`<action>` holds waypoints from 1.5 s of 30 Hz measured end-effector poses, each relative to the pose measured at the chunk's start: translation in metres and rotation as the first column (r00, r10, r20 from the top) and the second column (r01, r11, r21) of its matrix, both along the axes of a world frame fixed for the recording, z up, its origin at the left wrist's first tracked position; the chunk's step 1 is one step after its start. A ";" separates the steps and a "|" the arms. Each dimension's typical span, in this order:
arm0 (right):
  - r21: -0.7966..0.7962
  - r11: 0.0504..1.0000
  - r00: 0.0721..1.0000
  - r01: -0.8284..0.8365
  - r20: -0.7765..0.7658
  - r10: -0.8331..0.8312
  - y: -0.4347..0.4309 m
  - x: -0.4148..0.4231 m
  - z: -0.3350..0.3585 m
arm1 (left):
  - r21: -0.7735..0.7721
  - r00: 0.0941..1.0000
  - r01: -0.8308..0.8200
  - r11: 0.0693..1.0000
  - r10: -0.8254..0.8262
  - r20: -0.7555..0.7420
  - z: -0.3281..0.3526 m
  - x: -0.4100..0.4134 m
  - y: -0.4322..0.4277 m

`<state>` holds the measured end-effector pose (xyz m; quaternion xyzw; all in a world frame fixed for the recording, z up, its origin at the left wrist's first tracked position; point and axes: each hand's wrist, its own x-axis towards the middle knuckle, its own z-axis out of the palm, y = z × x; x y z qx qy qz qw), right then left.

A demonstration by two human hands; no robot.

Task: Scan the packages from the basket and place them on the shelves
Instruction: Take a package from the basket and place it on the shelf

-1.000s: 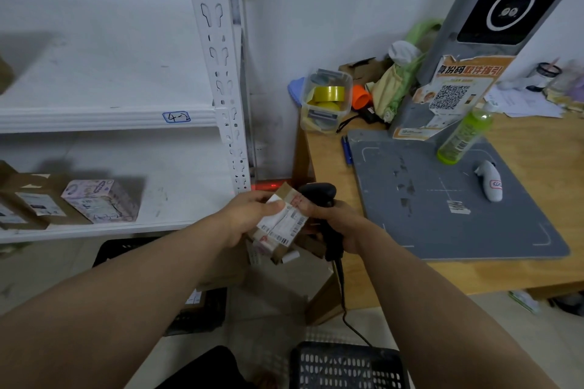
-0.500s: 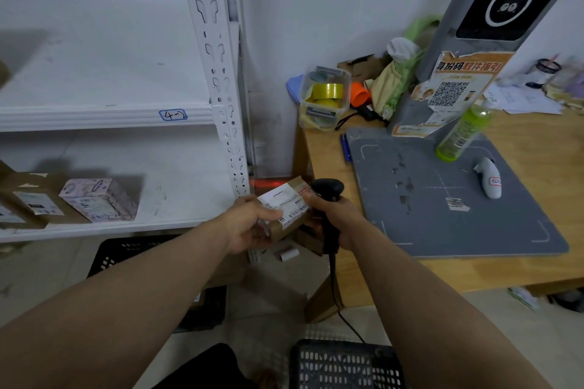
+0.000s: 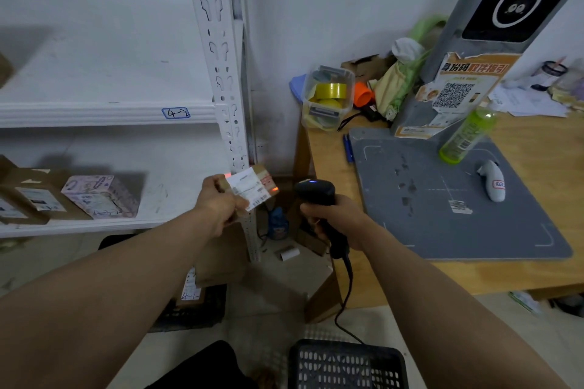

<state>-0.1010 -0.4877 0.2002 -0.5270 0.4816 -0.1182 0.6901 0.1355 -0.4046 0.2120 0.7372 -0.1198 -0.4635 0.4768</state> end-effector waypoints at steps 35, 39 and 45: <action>-0.034 0.993 0.989 -0.111 -0.102 0.107 -0.003 0.016 0.004 | 0.001 0.981 0.094 0.996 -0.093 0.168 -0.005 0.001 0.000; -0.151 0.984 0.937 0.096 -0.321 -0.140 -0.024 0.004 -0.025 | -0.009 0.999 0.033 0.999 -0.033 0.015 -0.009 -0.001 0.000; -0.169 0.984 0.784 0.062 -0.601 -0.153 -0.045 -0.025 -0.066 | 0.022 0.982 0.107 0.994 -0.103 -0.157 -0.015 -0.014 -0.004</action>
